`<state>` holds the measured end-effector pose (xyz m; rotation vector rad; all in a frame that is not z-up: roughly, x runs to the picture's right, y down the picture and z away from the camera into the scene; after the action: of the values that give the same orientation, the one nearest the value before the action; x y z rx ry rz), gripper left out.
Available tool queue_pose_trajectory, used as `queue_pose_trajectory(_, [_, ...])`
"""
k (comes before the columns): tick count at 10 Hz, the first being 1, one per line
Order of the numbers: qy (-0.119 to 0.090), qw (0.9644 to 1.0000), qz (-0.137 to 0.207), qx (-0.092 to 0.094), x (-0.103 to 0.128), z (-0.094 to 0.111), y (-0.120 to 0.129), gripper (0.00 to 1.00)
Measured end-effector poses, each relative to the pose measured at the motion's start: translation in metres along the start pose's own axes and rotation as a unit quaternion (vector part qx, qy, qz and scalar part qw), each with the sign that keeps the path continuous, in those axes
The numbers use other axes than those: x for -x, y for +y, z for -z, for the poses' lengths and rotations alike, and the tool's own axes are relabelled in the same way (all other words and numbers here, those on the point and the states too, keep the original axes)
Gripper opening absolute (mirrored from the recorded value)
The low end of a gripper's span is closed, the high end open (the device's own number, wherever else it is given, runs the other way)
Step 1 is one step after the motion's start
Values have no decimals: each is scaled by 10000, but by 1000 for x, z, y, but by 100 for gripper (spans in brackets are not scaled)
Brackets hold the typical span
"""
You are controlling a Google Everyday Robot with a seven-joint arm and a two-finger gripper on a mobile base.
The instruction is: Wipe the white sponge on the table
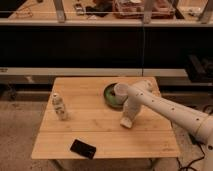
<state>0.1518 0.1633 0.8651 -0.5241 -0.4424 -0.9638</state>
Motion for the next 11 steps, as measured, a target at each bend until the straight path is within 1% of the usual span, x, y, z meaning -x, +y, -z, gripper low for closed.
queue_pose_trajectory(2, [29,10000,-93,8,4,5,17,0])
queue_pose_trajectory(4, [-59,9999,-90,90,26,1,38,0])
queue_pose_trajectory(6, [-140,9998,8,167,51,-4,52,0])
queue_pose_trajectory(7, [-152,9997,71,172,62,-5,53,0])
queue_pose_trajectory(8, [-141,9995,205,185,79,-4,53,0])
queue_pose_trajectory(9, [-143,9993,280,204,88,-4,53,0])
queue_pose_trajectory(10, [-121,9988,410,248,97,-5,49,0])
queue_pose_trajectory(11, [-141,9977,593,284,110,-8,41,0])
